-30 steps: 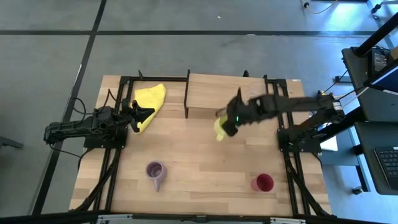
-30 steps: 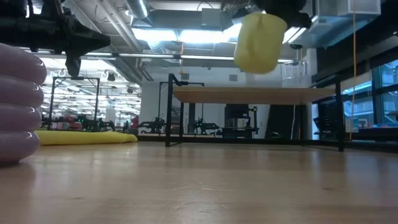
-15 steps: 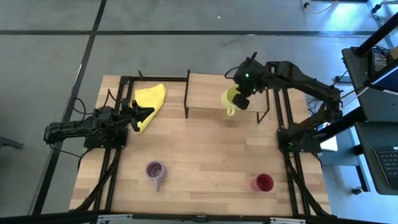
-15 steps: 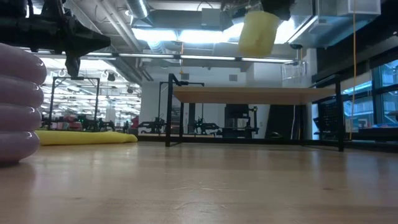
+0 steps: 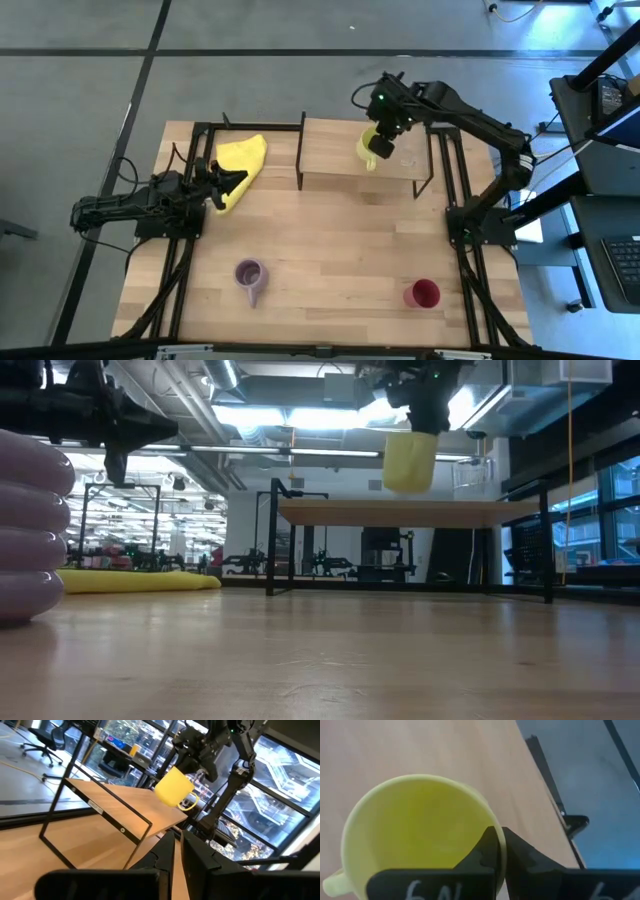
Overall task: Stack small to large cups/mugs on shelf
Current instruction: Put the yellow mug on the shelf
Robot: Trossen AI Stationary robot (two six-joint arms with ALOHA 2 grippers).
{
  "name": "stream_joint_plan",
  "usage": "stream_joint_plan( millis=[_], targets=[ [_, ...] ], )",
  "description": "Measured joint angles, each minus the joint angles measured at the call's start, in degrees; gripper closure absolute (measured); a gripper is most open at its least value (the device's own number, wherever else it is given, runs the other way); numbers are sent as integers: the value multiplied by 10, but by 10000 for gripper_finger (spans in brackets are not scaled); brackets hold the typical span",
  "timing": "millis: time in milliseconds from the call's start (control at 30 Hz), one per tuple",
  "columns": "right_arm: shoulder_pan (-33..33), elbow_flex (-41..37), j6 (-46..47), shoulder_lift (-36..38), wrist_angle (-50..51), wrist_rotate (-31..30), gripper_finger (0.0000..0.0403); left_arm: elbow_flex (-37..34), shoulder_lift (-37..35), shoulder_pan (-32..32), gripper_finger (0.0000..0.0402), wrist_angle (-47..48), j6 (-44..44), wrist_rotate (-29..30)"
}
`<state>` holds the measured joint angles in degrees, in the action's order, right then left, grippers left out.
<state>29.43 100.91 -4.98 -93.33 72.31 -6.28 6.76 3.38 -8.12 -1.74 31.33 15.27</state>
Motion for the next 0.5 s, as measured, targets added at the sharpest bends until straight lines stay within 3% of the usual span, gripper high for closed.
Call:
stream_joint_plan(
  millis=[300,500],
  targets=[
    [57,85,-66,-45,61,63,391,0,0,0,374,0,0,34],
    [65,123,-104,-79,116,64,391,0,0,0,374,0,-3,52]
  ],
)
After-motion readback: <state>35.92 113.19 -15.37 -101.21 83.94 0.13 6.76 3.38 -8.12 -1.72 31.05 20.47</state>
